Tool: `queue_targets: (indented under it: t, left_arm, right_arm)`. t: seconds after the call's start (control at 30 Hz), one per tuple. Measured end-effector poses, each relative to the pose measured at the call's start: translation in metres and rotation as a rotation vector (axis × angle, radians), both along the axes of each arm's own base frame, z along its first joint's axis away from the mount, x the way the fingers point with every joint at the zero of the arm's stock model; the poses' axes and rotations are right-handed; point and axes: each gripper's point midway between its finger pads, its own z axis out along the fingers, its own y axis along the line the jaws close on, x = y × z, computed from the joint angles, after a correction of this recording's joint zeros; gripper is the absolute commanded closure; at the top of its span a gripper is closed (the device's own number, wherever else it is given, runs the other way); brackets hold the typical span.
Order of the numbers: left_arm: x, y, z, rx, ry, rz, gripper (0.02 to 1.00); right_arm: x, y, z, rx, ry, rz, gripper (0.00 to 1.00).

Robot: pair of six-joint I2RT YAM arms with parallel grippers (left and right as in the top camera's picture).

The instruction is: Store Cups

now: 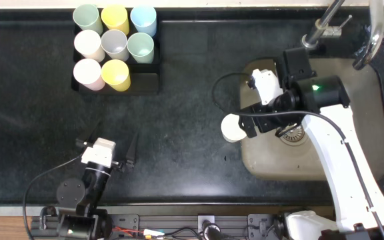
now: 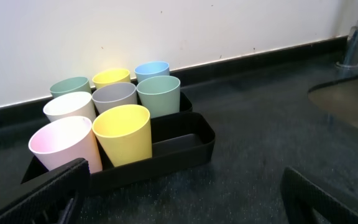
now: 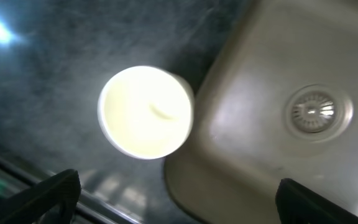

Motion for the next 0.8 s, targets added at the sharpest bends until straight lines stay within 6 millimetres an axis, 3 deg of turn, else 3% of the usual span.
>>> queue_targets:
  t: [0.3,0.8]
  left_arm:
    - [0.0,0.0,0.0,0.0,0.0,0.0,0.018]
    - [0.0,0.0,0.0,0.0,0.0,0.0,0.018]
  right_arm:
    - [0.024,-0.012,-0.041,-0.13,0.057,0.013,0.003]
    - [0.033,0.0,-0.073,-0.161,0.111,0.061,0.003]
